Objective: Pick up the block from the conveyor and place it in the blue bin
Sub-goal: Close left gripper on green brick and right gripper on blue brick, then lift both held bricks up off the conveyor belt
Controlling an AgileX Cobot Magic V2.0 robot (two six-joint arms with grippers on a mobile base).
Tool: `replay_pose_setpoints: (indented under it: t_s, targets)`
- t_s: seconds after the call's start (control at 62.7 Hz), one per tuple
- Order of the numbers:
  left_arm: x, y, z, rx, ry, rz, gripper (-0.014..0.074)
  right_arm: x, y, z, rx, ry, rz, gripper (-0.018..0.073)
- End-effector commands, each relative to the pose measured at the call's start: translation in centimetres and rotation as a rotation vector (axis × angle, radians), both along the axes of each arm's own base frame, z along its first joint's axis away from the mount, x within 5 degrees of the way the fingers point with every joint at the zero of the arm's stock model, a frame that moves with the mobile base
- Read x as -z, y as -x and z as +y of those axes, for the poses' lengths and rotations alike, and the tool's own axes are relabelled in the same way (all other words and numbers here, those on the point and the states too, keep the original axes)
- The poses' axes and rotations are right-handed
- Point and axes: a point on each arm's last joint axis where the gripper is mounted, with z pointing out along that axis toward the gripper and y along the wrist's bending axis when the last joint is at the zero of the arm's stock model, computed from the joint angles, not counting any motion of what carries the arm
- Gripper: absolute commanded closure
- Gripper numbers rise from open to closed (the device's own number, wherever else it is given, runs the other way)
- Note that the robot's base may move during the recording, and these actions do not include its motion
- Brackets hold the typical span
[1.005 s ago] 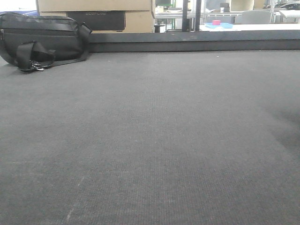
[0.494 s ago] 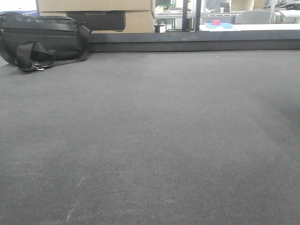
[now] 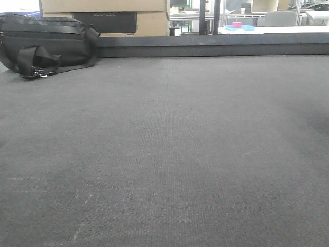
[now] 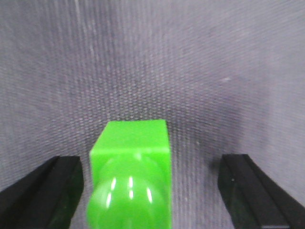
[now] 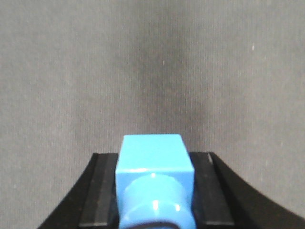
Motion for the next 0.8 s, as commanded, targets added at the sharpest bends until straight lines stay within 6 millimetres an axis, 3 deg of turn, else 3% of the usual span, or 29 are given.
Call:
replay_pose_setpoints:
  t_s: [0.0, 0.319, 0.415, 0.462, 0.734, 0.781]
  targets:
    - [0.4, -0.1, 0.2, -0.039, 0.004, 0.009, 0.0123, -0.3, 0.1, -0.1, 0.0, 0.006, -0.001, 0.0721]
    - [1.0, 0.0, 0.6, -0.08, 0.019, 0.043, 0.0124, -0.3, 0.1, -0.1, 0.0, 0.006, -0.001, 0.0721]
    - [1.0, 0.0, 0.5, -0.082, 0.023, 0.043, 0.016, -0.3, 0.1, -0.1, 0.0, 0.006, -0.005, 0.0721]
    - [1.0, 0.0, 0.5, -0.082, 0.023, 0.043, 0.0216, -0.3, 0.1, -0.1, 0.0, 0.006, -0.005, 0.0721]
    - [-0.6, 0.3, 0.4, -0.091, 0.036, 0.015, 0.0712, -0.3, 0.0, -0.1, 0.001, 0.001, -0.014, 0.0721]
    - [-1.3, 0.3, 0.4, -0.092, 0.038, -0.003, 0.0708, -0.3, 0.1, -0.1, 0.001, -0.001, -0.012, 0.0721]
